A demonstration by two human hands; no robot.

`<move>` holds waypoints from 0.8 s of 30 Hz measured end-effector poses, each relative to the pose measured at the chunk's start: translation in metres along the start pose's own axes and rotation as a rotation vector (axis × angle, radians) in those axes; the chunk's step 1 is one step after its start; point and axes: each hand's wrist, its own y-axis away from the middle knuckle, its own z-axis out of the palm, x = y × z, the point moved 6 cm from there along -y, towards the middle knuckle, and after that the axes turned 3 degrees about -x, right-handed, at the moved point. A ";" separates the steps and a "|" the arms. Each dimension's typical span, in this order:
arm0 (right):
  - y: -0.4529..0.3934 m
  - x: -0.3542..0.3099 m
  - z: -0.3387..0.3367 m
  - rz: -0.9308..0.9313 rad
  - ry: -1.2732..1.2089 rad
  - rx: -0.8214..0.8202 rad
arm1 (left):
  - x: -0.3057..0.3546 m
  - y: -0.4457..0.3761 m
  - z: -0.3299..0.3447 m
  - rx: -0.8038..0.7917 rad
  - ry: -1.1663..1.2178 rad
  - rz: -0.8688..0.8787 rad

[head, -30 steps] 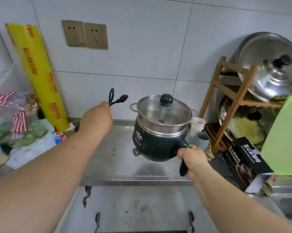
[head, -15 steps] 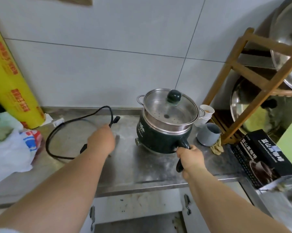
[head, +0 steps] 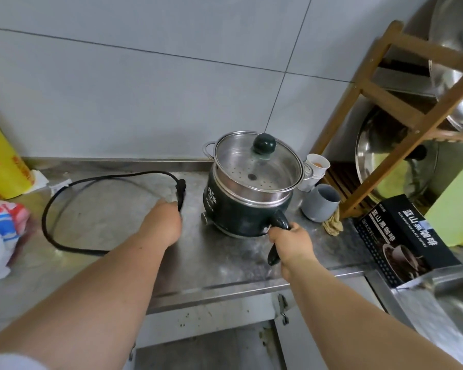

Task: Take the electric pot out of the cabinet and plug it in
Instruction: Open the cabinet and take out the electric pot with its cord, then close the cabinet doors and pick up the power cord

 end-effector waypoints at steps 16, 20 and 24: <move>0.025 0.035 -0.047 -0.098 0.147 -0.037 | -0.030 0.150 -0.001 0.392 0.211 -0.039; 0.051 0.062 -0.027 -0.103 0.310 -0.218 | -0.072 0.225 0.018 0.454 0.181 -0.280; 0.084 0.105 0.005 -0.108 0.497 -0.523 | -0.130 0.276 0.054 0.281 0.106 -0.671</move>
